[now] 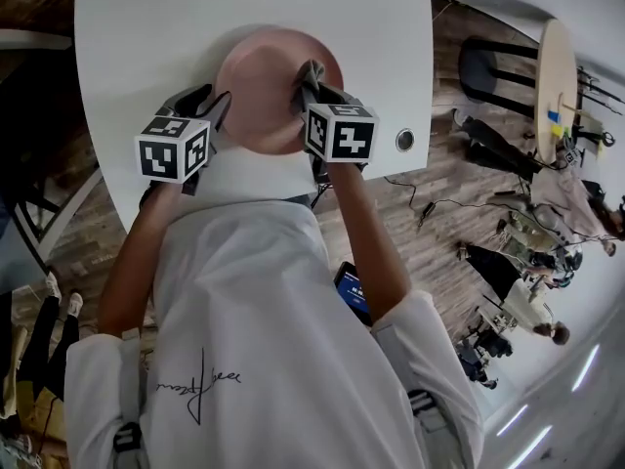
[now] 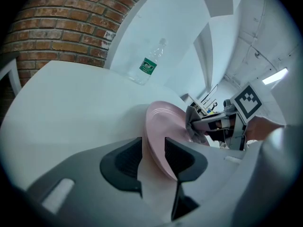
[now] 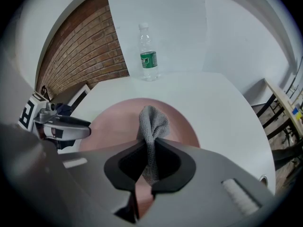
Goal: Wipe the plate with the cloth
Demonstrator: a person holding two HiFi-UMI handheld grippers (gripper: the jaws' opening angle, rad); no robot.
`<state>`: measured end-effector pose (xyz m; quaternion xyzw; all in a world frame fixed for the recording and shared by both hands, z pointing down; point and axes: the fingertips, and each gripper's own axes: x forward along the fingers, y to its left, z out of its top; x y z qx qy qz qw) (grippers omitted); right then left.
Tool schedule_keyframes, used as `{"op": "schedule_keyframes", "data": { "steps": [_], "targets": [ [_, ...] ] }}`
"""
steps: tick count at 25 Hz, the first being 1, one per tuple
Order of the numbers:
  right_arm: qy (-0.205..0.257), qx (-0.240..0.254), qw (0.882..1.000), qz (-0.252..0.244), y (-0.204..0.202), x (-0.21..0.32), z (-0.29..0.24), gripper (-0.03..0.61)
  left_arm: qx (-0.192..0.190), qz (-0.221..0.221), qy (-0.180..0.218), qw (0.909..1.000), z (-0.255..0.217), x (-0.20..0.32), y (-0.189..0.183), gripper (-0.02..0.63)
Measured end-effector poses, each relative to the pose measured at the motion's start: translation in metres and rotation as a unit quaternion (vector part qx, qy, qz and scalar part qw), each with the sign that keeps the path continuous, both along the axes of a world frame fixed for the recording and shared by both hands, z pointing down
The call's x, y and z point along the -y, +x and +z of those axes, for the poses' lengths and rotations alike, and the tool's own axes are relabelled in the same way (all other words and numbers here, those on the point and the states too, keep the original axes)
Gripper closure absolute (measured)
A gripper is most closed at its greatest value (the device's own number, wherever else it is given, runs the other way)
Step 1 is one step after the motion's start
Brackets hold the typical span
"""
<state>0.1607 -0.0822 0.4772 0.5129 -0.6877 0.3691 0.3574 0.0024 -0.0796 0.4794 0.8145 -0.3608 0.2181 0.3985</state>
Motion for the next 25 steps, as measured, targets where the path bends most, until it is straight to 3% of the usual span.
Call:
{"op": "schedule_keyframes", "data": {
  "steps": [25],
  "targets": [
    [-0.004, -0.035, 0.999, 0.028, 0.011, 0.037, 0.023, 0.558, -0.006, -0.013, -0.006, 0.9999, 0.005, 0.010, 0.001, 0.534]
  ]
}}
